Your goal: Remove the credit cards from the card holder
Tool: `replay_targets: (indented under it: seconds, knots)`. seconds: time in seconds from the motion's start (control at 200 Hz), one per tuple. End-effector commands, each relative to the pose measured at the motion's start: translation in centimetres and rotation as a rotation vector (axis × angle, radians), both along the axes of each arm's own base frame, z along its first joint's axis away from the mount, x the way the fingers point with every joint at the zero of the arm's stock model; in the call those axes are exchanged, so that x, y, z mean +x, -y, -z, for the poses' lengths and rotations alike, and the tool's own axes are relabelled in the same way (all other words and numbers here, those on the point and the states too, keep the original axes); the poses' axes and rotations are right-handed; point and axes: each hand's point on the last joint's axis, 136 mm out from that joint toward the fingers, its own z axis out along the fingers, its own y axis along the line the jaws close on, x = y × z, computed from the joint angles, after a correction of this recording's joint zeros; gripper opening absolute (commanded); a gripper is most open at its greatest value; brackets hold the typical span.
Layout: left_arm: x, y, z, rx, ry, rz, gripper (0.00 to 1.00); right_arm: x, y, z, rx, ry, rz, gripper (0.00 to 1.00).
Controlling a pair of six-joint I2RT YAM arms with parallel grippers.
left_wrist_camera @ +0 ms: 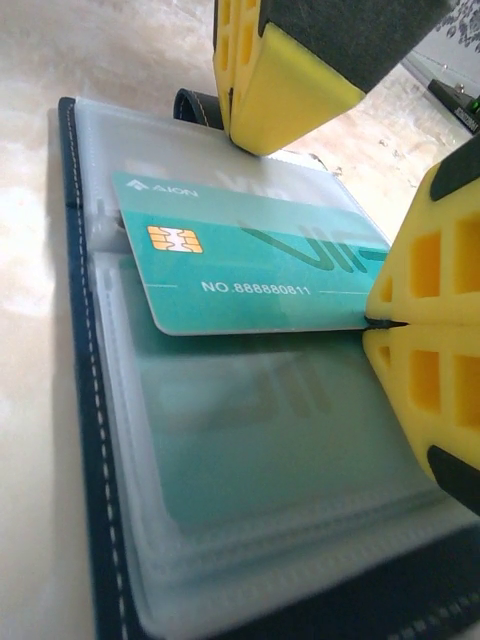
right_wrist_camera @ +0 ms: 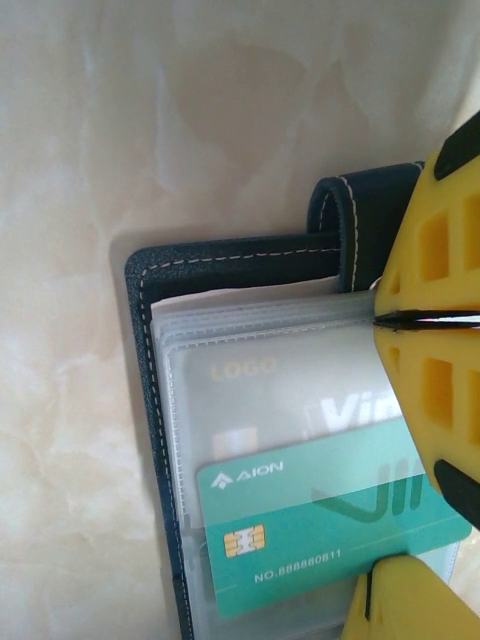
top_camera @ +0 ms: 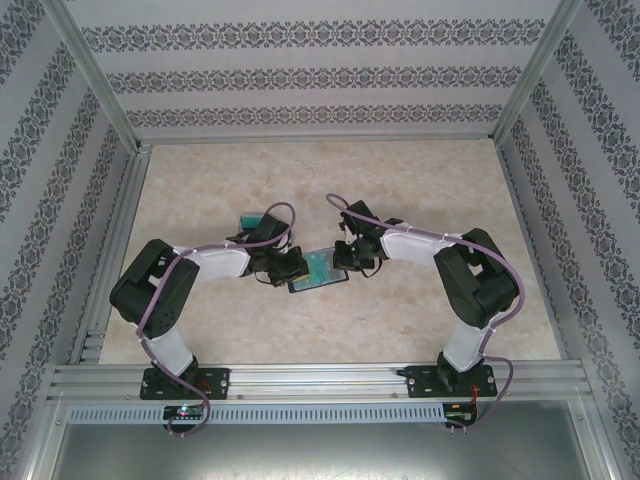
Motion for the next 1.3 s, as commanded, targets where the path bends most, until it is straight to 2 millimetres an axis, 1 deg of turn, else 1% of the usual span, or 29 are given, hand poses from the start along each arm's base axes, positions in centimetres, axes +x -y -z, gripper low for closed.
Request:
replay_targets:
  seconds: [0.0,0.28,0.405,0.52,0.655,0.804,0.894,0.964,1.039,1.139,1.204,1.299]
  knots:
    - [-0.8,-1.6,-0.1,0.048,-0.004,-0.004,0.0,-1.0,1.9,2.1,-0.072,-0.062,0.038,0.13]
    - [-1.1,-2.3,-1.6,0.06,0.02,-0.011,0.0,-0.9,1.8,2.1,-0.071,-0.062,0.037,0.13]
    - [-1.7,-2.8,-2.2,0.077,0.023,-0.008,0.0,-0.9,1.8,1.8,-0.069,-0.055,0.036,0.13]
    - [-2.2,-3.5,-3.2,0.095,0.036,-0.009,0.0,-0.8,1.8,1.7,-0.067,-0.049,0.036,0.14]
    - [-2.3,-3.9,-4.9,0.105,0.066,-0.003,0.0,-0.8,1.8,1.5,-0.06,-0.04,0.035,0.14]
    - [-2.4,-4.4,-6.7,0.119,0.096,-0.005,0.0,-0.5,1.5,0.4,-0.045,-0.013,0.031,0.15]
    - [-2.5,-4.8,-8.0,0.138,0.122,0.0,0.0,-0.1,1.3,-0.8,-0.028,0.019,0.026,0.15]
    - [-2.5,-5.5,-8.9,0.183,0.146,0.016,0.0,0.1,1.1,-1.9,-0.014,0.045,0.016,0.15]
    - [-2.2,-6.4,-10.0,0.245,0.178,0.022,0.0,0.5,0.8,-3.3,0.007,0.08,0.005,0.19]
    - [-1.6,-7.1,-11.7,0.272,0.223,-0.004,0.0,1.0,0.5,-5.2,0.032,0.124,-0.002,0.3]
    - [-1.1,-7.7,-12.5,0.284,0.235,-0.057,0.0,1.3,0.4,-6.4,0.045,0.15,-0.002,0.41]
    - [-0.3,-8.9,-13.5,0.295,0.249,-0.165,0.0,1.8,0.4,-7.8,0.064,0.186,0.002,0.53]
